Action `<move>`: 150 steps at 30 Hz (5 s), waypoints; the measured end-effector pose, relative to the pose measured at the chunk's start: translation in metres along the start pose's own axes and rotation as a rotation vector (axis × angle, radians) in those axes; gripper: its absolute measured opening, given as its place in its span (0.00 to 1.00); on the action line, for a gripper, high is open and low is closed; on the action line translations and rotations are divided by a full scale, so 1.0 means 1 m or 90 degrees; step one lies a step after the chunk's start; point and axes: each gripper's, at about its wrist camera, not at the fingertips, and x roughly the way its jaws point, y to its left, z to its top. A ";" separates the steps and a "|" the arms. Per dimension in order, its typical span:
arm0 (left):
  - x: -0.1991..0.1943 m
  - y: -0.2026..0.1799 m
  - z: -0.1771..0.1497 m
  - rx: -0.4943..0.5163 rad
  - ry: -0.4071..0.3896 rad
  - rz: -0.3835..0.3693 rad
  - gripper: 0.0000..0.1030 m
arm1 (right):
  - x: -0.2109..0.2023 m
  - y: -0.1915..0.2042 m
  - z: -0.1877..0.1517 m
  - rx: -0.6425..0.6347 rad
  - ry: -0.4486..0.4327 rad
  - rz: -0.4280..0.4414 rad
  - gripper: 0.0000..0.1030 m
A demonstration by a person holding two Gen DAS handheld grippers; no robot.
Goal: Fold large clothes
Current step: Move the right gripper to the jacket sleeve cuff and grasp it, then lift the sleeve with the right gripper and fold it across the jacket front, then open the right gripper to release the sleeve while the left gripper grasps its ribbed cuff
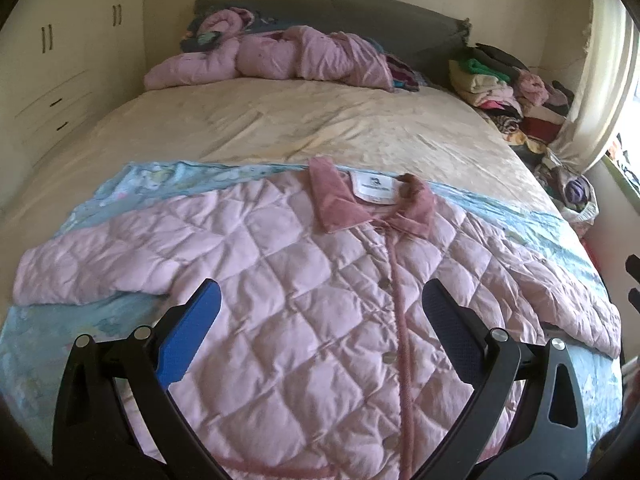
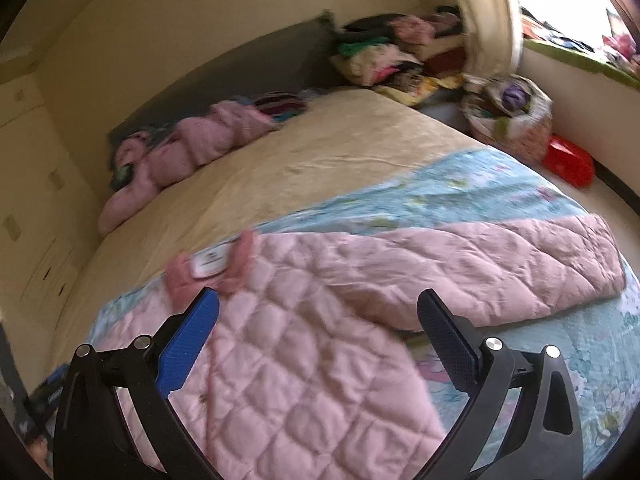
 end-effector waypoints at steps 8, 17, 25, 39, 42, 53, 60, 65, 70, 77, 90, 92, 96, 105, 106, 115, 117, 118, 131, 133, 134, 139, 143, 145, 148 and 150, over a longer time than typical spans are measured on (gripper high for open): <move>0.034 -0.020 -0.014 0.018 0.026 0.005 0.92 | 0.027 -0.078 0.002 0.103 0.011 -0.076 0.96; 0.057 -0.044 -0.037 0.043 0.056 -0.006 0.92 | 0.048 -0.156 -0.007 0.196 0.020 -0.152 0.96; 0.075 -0.062 -0.057 0.067 0.091 0.002 0.92 | 0.066 -0.240 -0.031 0.351 0.052 -0.207 0.96; 0.076 -0.048 -0.064 0.052 0.107 0.020 0.92 | 0.088 -0.352 -0.034 0.532 -0.007 -0.183 0.78; 0.072 -0.038 -0.060 0.035 0.104 0.020 0.92 | 0.087 -0.363 -0.032 0.535 -0.023 -0.186 0.40; 0.045 -0.003 -0.034 -0.009 0.085 0.030 0.92 | 0.049 -0.297 0.040 0.325 -0.118 -0.074 0.15; 0.029 0.021 -0.016 -0.034 0.073 0.037 0.92 | 0.027 -0.226 0.086 0.214 -0.155 0.025 0.14; 0.022 0.050 0.003 -0.073 0.051 0.041 0.92 | 0.017 -0.175 0.106 0.168 -0.166 0.104 0.14; 0.021 0.079 0.015 -0.125 0.031 0.034 0.92 | 0.015 -0.123 0.114 0.112 -0.166 0.148 0.13; 0.029 0.085 0.013 -0.121 0.016 0.024 0.92 | 0.027 -0.060 0.109 0.043 -0.155 0.168 0.13; 0.045 0.109 0.005 -0.163 -0.011 -0.054 0.92 | 0.062 0.053 0.067 -0.035 -0.120 0.208 0.13; 0.050 0.118 0.003 -0.175 -0.005 -0.056 0.92 | 0.069 0.071 0.059 -0.046 -0.113 0.218 0.13; 0.056 0.134 0.000 -0.198 0.007 -0.070 0.92 | 0.081 0.096 0.047 -0.060 -0.106 0.225 0.13; 0.064 0.149 -0.005 -0.231 0.008 -0.140 0.92 | 0.112 0.145 0.004 -0.092 -0.059 0.237 0.13; 0.064 0.150 -0.005 -0.236 0.006 -0.147 0.92 | 0.116 0.149 -0.002 -0.097 -0.053 0.236 0.13; 0.067 0.150 -0.007 -0.259 0.004 -0.200 0.92 | 0.152 0.174 -0.053 -0.106 0.029 0.241 0.13; 0.067 0.150 -0.008 -0.261 0.002 -0.201 0.92 | 0.159 0.178 -0.064 -0.112 0.045 0.238 0.13; 0.067 0.150 -0.008 -0.261 0.002 -0.201 0.92 | 0.161 0.180 -0.068 -0.113 0.051 0.237 0.14; 0.075 0.148 -0.011 -0.252 0.011 -0.180 0.92 | 0.173 0.206 -0.110 -0.217 0.129 0.248 0.47; 0.078 0.147 -0.012 -0.255 0.017 -0.194 0.92 | 0.172 0.209 -0.116 -0.230 0.146 0.256 0.57; 0.081 0.147 -0.013 -0.259 0.024 -0.207 0.92 | 0.171 0.212 -0.120 -0.241 0.157 0.261 0.58; 0.098 0.145 -0.019 -0.279 0.060 -0.253 0.92 | 0.160 0.221 -0.137 -0.296 0.192 0.265 0.74; 0.122 0.137 -0.030 -0.309 0.108 -0.303 0.92 | 0.131 0.209 -0.138 -0.309 0.161 0.273 0.79; 0.131 0.132 -0.035 -0.320 0.131 -0.310 0.92 | 0.118 0.197 -0.136 -0.299 0.148 0.278 0.79; 0.141 0.123 -0.041 -0.321 0.144 -0.301 0.92 | 0.107 0.180 -0.127 -0.273 0.139 0.277 0.79; 0.143 0.117 -0.042 -0.308 0.130 -0.288 0.89 | 0.097 0.163 -0.123 -0.260 0.127 0.264 0.79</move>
